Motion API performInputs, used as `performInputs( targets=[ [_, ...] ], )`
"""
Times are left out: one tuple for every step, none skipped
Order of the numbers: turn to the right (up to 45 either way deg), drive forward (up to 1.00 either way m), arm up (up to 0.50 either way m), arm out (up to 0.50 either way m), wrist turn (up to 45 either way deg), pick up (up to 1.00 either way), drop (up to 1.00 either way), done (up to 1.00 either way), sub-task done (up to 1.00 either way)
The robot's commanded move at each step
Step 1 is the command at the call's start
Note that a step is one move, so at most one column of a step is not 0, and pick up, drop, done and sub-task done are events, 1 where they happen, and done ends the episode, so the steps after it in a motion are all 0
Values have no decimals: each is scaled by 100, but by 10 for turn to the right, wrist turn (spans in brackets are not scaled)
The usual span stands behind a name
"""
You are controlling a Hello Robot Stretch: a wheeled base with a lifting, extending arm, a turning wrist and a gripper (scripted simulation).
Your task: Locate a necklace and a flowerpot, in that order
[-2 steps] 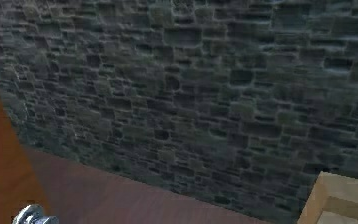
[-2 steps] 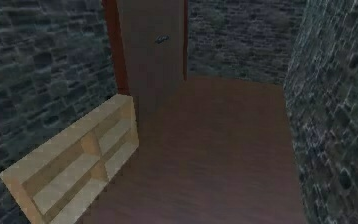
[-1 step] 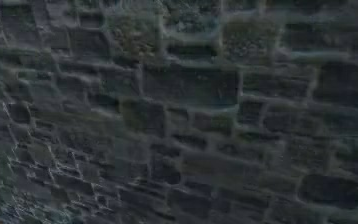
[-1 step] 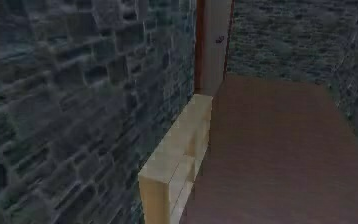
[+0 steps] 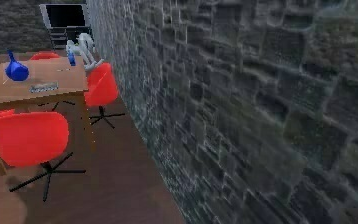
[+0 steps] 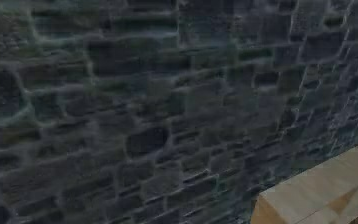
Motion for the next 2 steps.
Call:
performInputs(
  targets=[
    [-240,0,0,0,0,0,0,0,0],
    [0,45,0,0,0,0,0,0,0]
  ],
)
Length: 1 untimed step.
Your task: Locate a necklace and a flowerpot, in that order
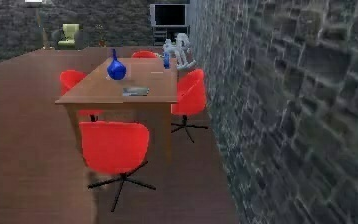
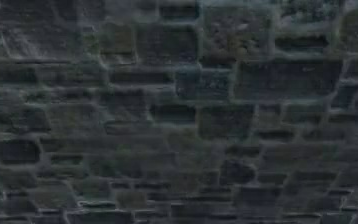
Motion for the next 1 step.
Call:
performInputs(
  targets=[
    [-360,0,0,0,0,0,0,0,0]
  ],
)
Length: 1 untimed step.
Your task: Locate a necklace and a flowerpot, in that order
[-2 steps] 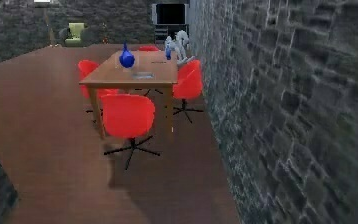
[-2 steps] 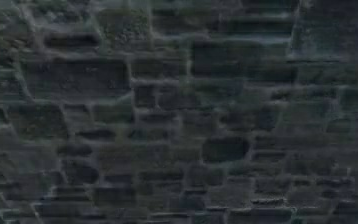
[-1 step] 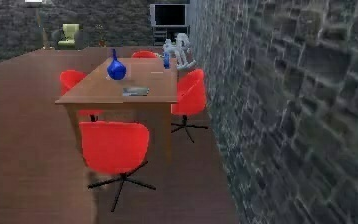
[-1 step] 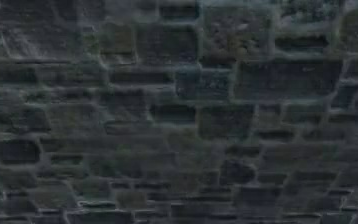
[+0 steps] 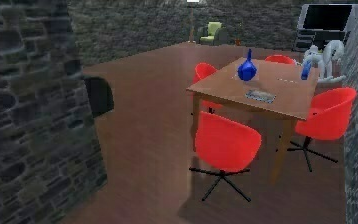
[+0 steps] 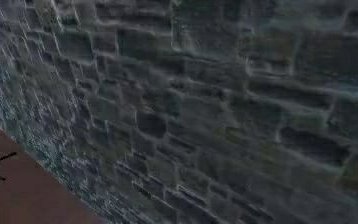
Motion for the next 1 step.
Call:
performInputs(
  targets=[
    [0,40,0,0,0,0,0,0,0]
  ],
)
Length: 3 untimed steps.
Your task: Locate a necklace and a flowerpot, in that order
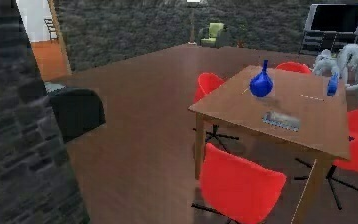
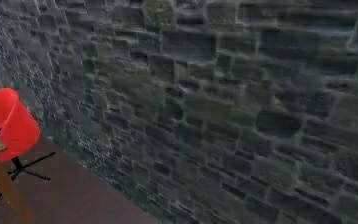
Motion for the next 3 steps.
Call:
performInputs(
  targets=[
    [-450,0,0,0,0,0,0,0,0],
    [-30,0,0,0,0,0,0,0,0],
    [0,10,0,0,0,0,0,0,0]
  ],
)
